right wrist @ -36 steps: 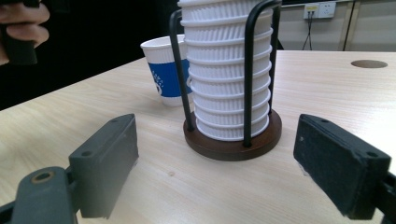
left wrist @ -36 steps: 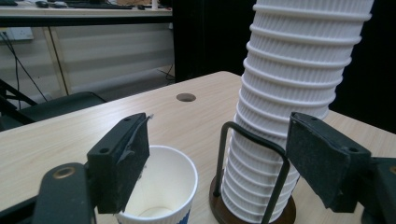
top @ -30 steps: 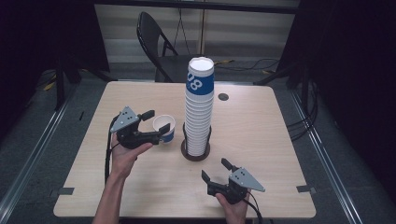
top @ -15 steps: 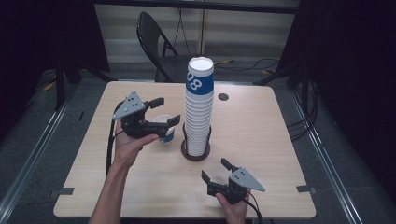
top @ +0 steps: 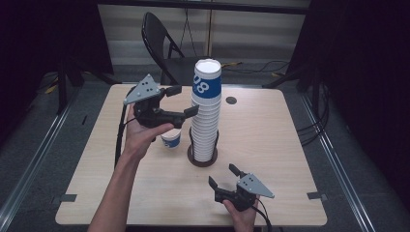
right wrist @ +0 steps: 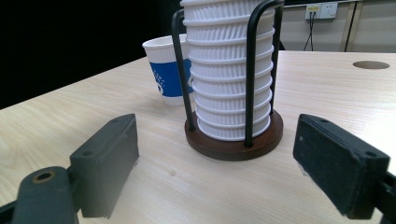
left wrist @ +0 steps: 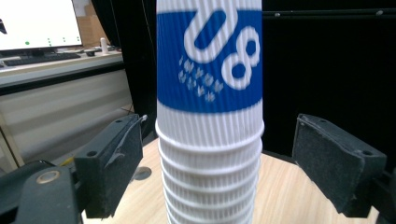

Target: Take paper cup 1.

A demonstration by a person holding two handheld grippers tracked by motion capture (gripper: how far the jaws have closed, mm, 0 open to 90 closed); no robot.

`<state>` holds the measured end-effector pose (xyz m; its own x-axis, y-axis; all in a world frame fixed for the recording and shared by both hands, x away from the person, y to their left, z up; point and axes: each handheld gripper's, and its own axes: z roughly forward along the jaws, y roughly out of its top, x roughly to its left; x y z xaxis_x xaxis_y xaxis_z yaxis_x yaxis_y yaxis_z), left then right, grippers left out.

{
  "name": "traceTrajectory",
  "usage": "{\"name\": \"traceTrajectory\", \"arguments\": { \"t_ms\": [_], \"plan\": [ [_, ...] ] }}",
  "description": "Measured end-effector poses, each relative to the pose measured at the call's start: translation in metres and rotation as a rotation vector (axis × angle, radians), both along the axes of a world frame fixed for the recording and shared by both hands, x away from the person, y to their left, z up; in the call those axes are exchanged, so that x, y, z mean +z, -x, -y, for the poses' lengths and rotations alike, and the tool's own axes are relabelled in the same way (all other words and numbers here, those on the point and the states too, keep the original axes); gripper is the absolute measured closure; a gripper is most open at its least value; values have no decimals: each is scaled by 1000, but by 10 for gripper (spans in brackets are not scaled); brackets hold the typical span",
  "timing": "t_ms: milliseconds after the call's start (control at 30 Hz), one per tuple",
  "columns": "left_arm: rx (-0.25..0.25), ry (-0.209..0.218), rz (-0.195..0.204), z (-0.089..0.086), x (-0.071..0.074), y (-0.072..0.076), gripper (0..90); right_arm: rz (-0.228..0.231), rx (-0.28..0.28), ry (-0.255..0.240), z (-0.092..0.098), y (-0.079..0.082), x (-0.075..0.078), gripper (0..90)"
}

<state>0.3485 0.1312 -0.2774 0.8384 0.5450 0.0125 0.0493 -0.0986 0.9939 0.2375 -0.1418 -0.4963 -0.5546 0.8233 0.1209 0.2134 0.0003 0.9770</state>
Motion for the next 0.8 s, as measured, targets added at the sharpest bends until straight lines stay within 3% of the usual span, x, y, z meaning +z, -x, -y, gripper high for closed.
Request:
{"name": "traceTrajectory", "arguments": {
  "t_ms": [267, 433, 500, 667, 800],
  "plan": [
    [-4, -1, -2, 15, 14, -11, 160, -3, -4, -1, 0, 0, 0, 139],
    [2, -35, -18, 23, 15, -21, 157, -3, -3, -1, 0, 0, 0, 140],
    [-9, -29, -26, 25, 16, -24, 157, -3, -4, -2, 1, 0, 0, 144],
    [-15, -33, -26, 33, 18, -29, 157, -7, -3, -5, 1, 0, 0, 144],
    [-11, -63, -14, 42, 18, -31, 158, -6, -3, -3, 1, 0, 0, 144]
  ]
}}
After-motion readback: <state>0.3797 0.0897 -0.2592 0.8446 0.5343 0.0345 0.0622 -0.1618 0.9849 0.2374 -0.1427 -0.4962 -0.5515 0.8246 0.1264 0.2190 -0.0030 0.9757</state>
